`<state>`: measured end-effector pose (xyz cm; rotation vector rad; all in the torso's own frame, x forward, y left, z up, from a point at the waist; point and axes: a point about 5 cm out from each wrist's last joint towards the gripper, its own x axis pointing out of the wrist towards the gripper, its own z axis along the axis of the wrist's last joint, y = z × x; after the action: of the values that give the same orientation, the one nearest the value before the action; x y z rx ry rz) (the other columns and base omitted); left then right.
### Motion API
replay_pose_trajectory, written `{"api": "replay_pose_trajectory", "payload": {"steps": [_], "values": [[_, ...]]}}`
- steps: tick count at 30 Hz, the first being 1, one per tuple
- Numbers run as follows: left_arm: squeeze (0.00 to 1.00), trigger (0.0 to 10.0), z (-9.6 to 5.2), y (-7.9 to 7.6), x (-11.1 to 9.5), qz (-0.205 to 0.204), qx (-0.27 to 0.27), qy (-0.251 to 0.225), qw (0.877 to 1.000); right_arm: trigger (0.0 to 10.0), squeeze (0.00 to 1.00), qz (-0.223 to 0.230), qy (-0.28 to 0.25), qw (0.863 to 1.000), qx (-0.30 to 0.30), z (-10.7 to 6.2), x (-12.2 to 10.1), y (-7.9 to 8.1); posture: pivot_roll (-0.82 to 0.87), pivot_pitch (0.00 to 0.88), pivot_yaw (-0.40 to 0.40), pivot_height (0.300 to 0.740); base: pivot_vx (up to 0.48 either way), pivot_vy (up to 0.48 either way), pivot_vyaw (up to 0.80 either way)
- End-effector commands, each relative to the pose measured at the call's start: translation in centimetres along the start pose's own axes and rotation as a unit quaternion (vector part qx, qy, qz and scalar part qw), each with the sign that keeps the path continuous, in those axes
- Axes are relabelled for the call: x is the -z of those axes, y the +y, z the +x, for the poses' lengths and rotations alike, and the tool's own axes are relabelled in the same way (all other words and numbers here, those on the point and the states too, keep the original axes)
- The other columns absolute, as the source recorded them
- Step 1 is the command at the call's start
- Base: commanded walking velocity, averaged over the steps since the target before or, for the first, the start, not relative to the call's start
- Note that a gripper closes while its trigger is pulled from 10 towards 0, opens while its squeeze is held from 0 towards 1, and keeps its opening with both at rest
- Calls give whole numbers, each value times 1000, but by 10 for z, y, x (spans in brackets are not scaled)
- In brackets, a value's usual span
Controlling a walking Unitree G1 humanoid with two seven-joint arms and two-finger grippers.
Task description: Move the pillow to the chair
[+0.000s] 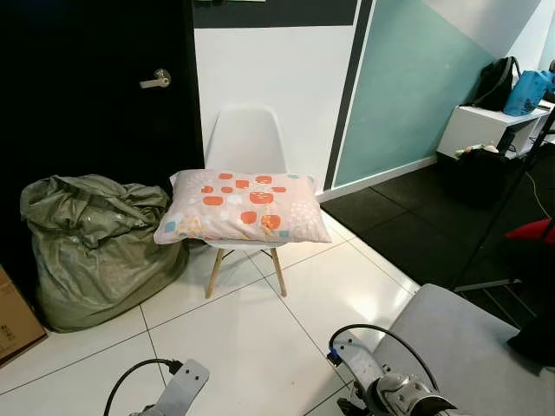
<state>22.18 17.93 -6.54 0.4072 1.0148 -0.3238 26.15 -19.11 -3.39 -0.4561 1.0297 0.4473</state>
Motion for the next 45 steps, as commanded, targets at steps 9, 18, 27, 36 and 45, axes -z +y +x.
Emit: {"api": "replay_pose_trajectory", "payload": {"steps": [9,18,27,36,45], "values": [[0,10000,0,0,0,0,2,-1,1000,10000,0,6,4,1000,3,-1,2,-4,-122,3,-60,740,0,0,0],[0,10000,0,-1,0,-1,3,-1,1000,10000,0,4,5,1000,3,-2,2,-5,-124,1,-62,740,0,0,0],[0,10000,0,-1,0,1,3,-1,1000,10000,0,4,5,1000,4,-2,2,-5,-125,0,-63,740,0,0,0],[0,10000,0,-2,0,1,4,-1,1000,10000,0,2,6,1000,4,-2,3,-4,-124,0,-65,740,0,0,0],[0,10000,0,-2,0,0,4,-1,1000,10000,0,1,8,1000,4,-2,4,-5,-124,0,-67,740,0,0,0]]}}
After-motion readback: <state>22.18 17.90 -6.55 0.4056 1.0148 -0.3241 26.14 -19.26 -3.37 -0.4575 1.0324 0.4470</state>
